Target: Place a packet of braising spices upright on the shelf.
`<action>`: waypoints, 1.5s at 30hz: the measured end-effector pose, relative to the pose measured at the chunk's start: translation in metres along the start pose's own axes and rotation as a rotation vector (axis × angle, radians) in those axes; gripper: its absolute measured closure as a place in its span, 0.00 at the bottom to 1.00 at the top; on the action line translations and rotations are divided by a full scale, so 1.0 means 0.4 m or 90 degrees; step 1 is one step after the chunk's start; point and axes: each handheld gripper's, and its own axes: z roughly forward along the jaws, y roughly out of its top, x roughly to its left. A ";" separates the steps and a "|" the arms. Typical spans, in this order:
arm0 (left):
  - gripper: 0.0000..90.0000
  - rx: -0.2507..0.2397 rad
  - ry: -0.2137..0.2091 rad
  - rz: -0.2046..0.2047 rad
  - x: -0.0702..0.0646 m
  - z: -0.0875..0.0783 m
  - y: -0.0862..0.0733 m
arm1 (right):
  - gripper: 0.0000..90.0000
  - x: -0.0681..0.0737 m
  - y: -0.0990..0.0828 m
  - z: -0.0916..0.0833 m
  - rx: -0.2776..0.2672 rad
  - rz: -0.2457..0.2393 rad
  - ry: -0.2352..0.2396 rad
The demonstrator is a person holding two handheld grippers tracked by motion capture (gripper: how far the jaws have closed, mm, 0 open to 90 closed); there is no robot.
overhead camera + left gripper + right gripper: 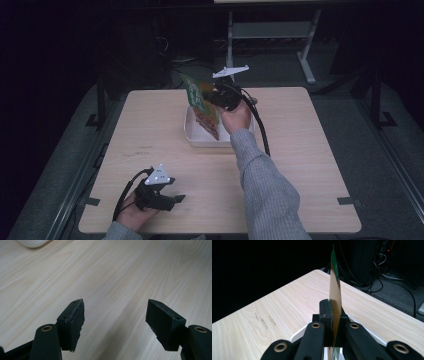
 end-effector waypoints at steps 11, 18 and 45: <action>0.34 0.001 0.000 -0.001 0.001 0.000 0.000 | 0.99 -0.012 -0.016 -0.017 0.015 0.003 -0.004; 0.34 0.002 0.000 0.000 0.001 0.000 0.000 | 0.98 -0.011 -0.022 -0.020 0.032 -0.005 0.002; 0.34 0.005 -0.001 0.000 0.000 0.003 -0.001 | 0.89 -0.040 -0.061 -0.036 0.065 0.018 0.005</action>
